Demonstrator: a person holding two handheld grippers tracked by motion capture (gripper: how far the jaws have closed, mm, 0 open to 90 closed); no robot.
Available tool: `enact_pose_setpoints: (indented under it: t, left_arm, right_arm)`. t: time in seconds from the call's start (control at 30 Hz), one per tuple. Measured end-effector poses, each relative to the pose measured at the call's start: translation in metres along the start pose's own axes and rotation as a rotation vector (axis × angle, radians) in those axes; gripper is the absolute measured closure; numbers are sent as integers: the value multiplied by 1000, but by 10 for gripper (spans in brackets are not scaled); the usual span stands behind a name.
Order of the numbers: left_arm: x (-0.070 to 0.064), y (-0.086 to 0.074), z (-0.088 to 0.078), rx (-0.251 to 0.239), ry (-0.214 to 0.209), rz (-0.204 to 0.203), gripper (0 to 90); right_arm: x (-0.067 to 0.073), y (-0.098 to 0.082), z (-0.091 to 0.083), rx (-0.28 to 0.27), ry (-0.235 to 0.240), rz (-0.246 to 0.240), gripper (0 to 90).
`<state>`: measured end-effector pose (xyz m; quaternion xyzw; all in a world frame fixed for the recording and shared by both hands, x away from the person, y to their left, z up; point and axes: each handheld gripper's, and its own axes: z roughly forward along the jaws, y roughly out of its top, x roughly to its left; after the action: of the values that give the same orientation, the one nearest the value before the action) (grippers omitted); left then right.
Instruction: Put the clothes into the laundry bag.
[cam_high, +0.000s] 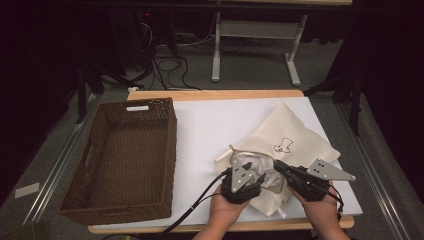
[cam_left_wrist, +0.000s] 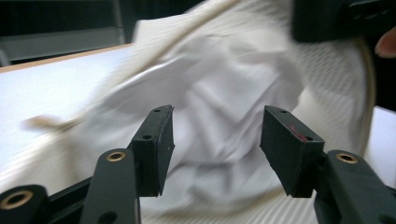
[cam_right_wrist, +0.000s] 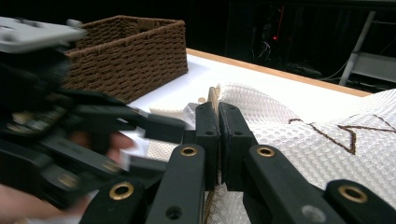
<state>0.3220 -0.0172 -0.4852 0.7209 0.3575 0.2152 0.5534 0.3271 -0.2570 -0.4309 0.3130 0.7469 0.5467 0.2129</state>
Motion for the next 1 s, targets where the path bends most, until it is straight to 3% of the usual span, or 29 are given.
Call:
enact_pose_setpoints:
  t: [0.1, 0.17, 0.2, 0.3, 0.37, 0.47, 0.5, 0.53, 0.6, 0.67, 0.87, 1.0]
  left_arm:
    - [13, -6, -7, 18, 37, -11, 413]
    - [25, -11, -9, 45, 69, -42, 377]
    - [35, -13, -7, 44, 87, -73, 371]
    - [42, -11, 2, 38, 97, -96, 414]
    - [42, -9, 10, 43, 89, -93, 429]
    - [41, -5, 23, 60, 67, -105, 607]
    - [39, -3, 28, 64, 70, -111, 607]
    - [35, -2, 36, 79, 92, -101, 737]
    - [31, -1, 43, 95, 95, -85, 843]
    - [29, 0, 47, 96, 88, -81, 860]
    - [11, 7, 79, 112, 62, -62, 864]
    - [5, 12, 92, 98, 50, -61, 858]
  right_arm:
    - [0, 1, 0, 3, -4, -6, 886]
    - [1, 1, 1, 3, -6, -11, 886]
    - [1, 1, 1, 4, -6, -11, 886]
    - [1, 0, 1, 5, -7, -7, 886]
    - [1, 0, 1, 6, -6, -10, 886]
    - [0, -1, 1, 6, -4, -2, 886]
    - [0, -1, 1, 6, -4, -2, 886]
    - [0, -1, 1, 7, -4, -2, 886]
    - [-1, -2, 1, 7, -2, -7, 887]
    - [0, -2, 1, 7, -2, -6, 886]
    - [0, -1, -1, 3, -5, -3, 886]
    - [-1, -1, -2, -2, -1, 2, 886]
